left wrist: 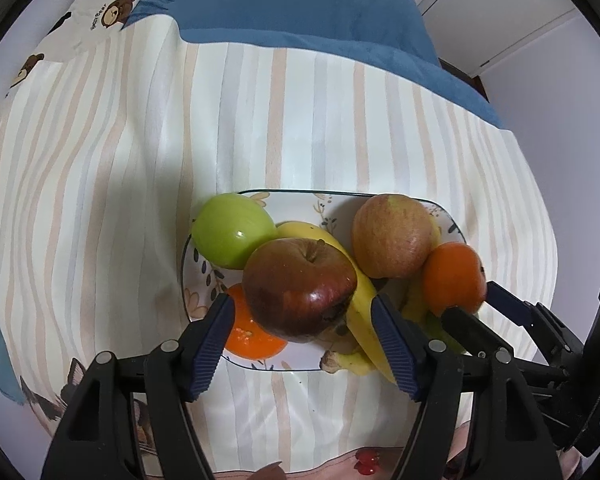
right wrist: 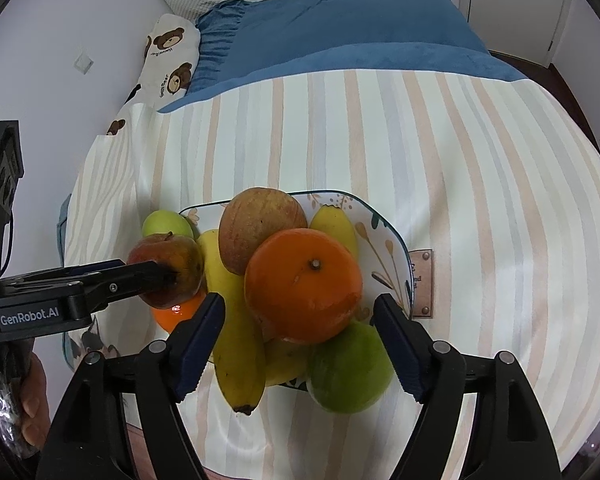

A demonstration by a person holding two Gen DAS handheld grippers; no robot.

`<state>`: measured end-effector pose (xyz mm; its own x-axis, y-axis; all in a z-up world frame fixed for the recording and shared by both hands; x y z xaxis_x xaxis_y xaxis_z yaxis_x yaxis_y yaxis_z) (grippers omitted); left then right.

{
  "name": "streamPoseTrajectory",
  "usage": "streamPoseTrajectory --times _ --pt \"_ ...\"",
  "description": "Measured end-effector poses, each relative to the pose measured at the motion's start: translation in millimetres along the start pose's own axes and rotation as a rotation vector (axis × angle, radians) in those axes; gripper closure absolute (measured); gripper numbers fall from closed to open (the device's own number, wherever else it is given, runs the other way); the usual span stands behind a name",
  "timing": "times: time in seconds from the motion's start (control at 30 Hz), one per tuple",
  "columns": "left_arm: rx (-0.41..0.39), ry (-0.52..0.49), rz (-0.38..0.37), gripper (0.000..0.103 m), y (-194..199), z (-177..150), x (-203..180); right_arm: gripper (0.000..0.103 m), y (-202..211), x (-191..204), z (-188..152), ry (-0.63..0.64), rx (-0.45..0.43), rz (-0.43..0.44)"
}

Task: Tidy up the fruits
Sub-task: 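Lift both open grippers back from the plate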

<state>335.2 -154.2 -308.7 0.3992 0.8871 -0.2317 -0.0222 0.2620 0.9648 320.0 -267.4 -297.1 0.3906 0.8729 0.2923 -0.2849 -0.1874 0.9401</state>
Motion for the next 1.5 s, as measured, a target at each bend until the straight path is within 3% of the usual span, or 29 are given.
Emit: streamPoseTrajectory --times 0.23,0.37,0.63,0.93,1.2,1.5 --pt "-0.055 -0.016 0.063 0.027 21 -12 0 0.013 23 -1 -8 0.007 -0.042 -0.036" --pt "-0.1 -0.042 0.132 0.014 33 -22 -2 0.007 34 -4 -16 0.008 -0.07 -0.075" --pt "-0.153 -0.069 0.245 0.001 44 -47 -1 0.003 47 -5 -39 0.03 -0.113 -0.121" --pt "-0.184 -0.046 0.295 0.0 50 -66 6 0.002 71 -9 -54 0.017 -0.193 -0.191" --pt "-0.228 -0.052 0.309 0.001 66 -78 -3 0.002 97 -7 -65 0.005 -0.237 -0.182" --pt "-0.314 -0.08 0.318 0.001 112 -109 -27 0.002 159 8 -88 0.034 -0.345 -0.166"
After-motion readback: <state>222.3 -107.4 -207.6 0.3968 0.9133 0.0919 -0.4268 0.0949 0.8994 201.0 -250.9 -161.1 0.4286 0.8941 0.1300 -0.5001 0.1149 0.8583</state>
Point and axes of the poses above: each gripper's, at about its wrist camera, not at the fingertips, and y roughly against the way its jaws point, x to its left, z to its top, the point moved 7 cm from there along -y, roughly the way its jaws point, and after that the axes turned 10 degrees about -y, right-handed, at the moved point
